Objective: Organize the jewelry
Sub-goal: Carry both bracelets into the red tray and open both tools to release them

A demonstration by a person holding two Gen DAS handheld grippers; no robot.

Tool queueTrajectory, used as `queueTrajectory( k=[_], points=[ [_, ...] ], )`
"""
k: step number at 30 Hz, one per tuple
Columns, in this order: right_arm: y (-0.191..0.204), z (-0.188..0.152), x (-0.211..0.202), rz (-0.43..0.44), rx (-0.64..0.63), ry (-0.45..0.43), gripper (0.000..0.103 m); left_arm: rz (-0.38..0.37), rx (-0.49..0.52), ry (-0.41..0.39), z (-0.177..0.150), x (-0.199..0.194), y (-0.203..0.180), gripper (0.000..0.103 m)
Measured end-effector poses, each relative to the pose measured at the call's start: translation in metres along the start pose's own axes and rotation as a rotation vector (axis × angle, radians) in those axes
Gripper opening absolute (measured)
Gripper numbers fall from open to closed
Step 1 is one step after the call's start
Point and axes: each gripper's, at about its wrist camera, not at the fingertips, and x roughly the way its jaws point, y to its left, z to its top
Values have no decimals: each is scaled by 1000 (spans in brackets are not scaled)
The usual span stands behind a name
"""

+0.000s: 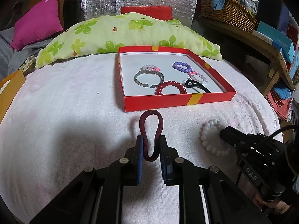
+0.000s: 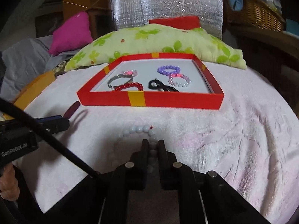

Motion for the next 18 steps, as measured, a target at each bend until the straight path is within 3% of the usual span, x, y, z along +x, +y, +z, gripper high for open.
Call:
queueTrajectory(
  k=[7,18],
  points=[
    [0,6,-23,6,1,-124,11,-4,-2,-5,1,-1,1,17],
    [-16,23,-48,45,89,-201,11,-14,0,-48,4,-10,-1,17]
  ],
)
